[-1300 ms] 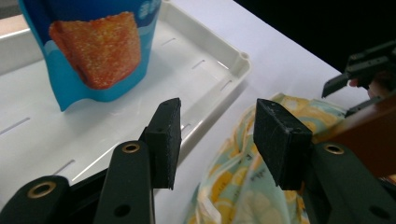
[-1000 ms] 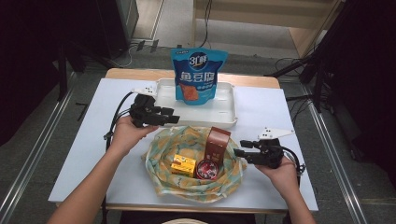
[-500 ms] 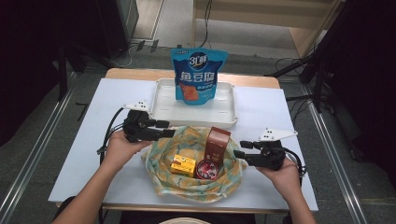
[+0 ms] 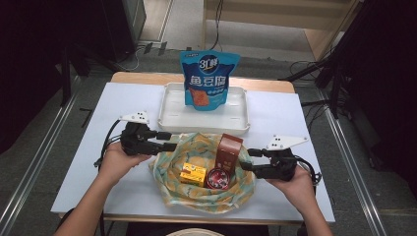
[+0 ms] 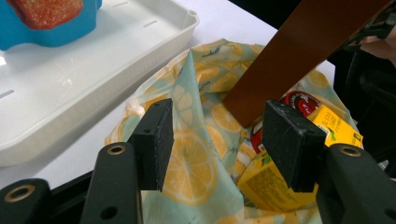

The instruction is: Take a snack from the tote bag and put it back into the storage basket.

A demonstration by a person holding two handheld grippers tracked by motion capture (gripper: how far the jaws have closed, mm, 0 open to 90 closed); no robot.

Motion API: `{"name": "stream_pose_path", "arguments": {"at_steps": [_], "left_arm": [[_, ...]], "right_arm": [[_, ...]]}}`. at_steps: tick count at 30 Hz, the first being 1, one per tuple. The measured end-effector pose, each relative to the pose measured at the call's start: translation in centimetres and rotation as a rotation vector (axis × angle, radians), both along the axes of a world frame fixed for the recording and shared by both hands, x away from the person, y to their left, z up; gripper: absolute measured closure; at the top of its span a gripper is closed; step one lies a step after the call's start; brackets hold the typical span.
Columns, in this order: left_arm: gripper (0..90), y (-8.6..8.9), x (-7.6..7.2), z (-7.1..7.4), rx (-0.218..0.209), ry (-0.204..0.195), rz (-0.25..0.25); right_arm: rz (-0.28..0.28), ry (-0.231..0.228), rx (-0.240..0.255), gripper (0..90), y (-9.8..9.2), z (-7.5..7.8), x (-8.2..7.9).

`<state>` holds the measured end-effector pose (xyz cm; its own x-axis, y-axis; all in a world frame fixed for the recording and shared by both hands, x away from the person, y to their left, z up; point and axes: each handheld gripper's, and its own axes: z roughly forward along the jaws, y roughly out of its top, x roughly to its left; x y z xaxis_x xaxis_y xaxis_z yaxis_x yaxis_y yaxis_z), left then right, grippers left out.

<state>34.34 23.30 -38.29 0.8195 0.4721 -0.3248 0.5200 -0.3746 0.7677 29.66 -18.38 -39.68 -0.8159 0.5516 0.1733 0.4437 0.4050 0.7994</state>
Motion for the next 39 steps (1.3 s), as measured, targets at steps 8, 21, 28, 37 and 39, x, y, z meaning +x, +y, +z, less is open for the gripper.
{"name": "stream_pose_path", "arguments": {"at_steps": [8,21,28,37,39], "left_arm": [[40.9,0.4,-0.3,0.1,0.026,0.031,-0.031],[40.3,1.3,-0.1,0.2,-0.013,0.02,-0.013],[40.5,1.3,-0.1,0.0,-0.014,0.025,-0.008],[40.6,1.4,0.0,-0.2,-0.013,0.031,-0.009],[40.6,1.4,0.0,-0.2,-0.018,0.035,-0.01]], "right_arm": [[0.009,-0.017,-0.002,38.7,0.5,0.9,-0.3],[0.055,-0.037,-0.023,35.5,1.8,2.3,-0.3],[0.08,-0.057,-0.024,31.7,2.8,3.2,-0.2],[0.111,-0.056,-0.025,25.9,4.2,4.2,0.9],[0.111,-0.058,-0.028,25.9,4.3,4.3,1.0]]}}
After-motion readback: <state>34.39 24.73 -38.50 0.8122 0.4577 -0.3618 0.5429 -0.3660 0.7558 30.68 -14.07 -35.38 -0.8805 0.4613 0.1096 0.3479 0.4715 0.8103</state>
